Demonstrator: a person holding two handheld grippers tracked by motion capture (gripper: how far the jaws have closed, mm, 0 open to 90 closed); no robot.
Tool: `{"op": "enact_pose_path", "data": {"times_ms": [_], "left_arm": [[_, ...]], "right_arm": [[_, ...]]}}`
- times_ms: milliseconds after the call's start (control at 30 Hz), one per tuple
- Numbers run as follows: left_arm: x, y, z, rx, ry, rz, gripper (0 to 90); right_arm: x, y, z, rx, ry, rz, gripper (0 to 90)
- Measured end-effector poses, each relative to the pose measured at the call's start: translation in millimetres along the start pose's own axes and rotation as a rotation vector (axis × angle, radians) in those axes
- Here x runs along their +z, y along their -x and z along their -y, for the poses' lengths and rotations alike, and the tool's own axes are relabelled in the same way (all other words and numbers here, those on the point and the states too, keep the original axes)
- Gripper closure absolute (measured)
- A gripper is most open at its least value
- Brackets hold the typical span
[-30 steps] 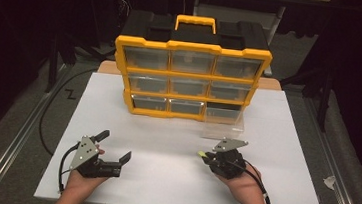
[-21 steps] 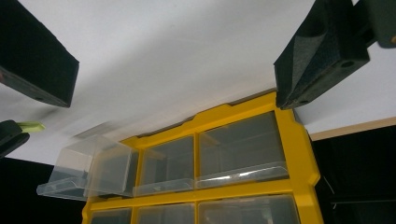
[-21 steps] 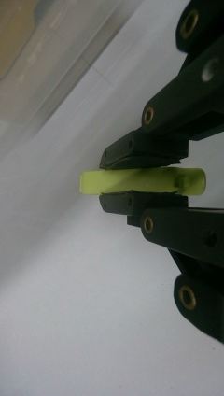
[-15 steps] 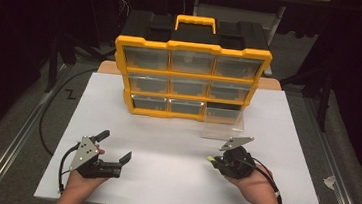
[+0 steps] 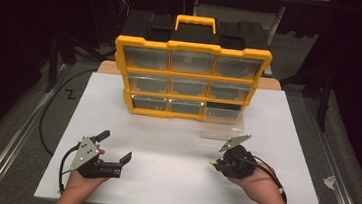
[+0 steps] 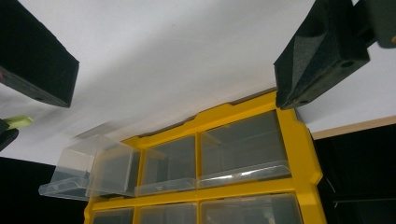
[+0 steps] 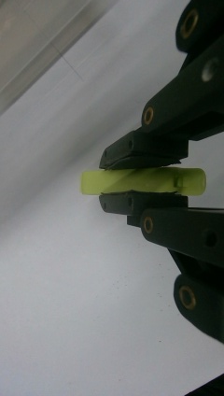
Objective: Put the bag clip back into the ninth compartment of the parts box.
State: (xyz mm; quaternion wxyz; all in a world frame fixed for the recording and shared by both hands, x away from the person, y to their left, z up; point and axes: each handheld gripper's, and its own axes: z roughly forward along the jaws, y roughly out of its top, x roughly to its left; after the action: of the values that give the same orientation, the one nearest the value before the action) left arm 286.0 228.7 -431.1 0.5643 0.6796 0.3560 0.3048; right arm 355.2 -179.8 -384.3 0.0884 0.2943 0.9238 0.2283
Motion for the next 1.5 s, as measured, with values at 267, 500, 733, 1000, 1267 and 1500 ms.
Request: {"op": "enact_pose_path", "data": {"times_ms": [267, 500, 733, 1000, 1267, 1500], "left_arm": [[0.8, 0.0, 0.4, 0.004, -0.009, -0.002, 0.4], [0.1, 0.0, 0.1, 0.0, 0.004, 0.003, 0.4], [-0.1, 0.4, -0.1, 0.001, 0.012, 0.008, 0.4], [-0.5, -0.2, 0.1, 0.0, 0.018, 0.003, 0.4], [-0.5, -0.6, 0.3, 0.0, 0.018, 0.002, 0.4], [-1.1, -0.3, 0.2, 0.001, 0.021, 0.004, 0.4]], "right_arm": [[-4.3, 4.1, 1.4, 0.0, -0.026, -0.031, 80.1], [-8.3, 6.9, 0.7, -0.015, -0.064, -0.022, 80.1], [-15.2, 9.0, -1.4, -0.034, -0.075, -0.028, 80.2], [-23.8, 11.2, -6.8, -0.055, -0.097, -0.034, 80.1], [-32.0, 16.7, -13.4, -0.063, -0.121, -0.048, 80.2], [-40.2, 19.9, -20.4, -0.073, -0.142, -0.06, 80.2]]}}
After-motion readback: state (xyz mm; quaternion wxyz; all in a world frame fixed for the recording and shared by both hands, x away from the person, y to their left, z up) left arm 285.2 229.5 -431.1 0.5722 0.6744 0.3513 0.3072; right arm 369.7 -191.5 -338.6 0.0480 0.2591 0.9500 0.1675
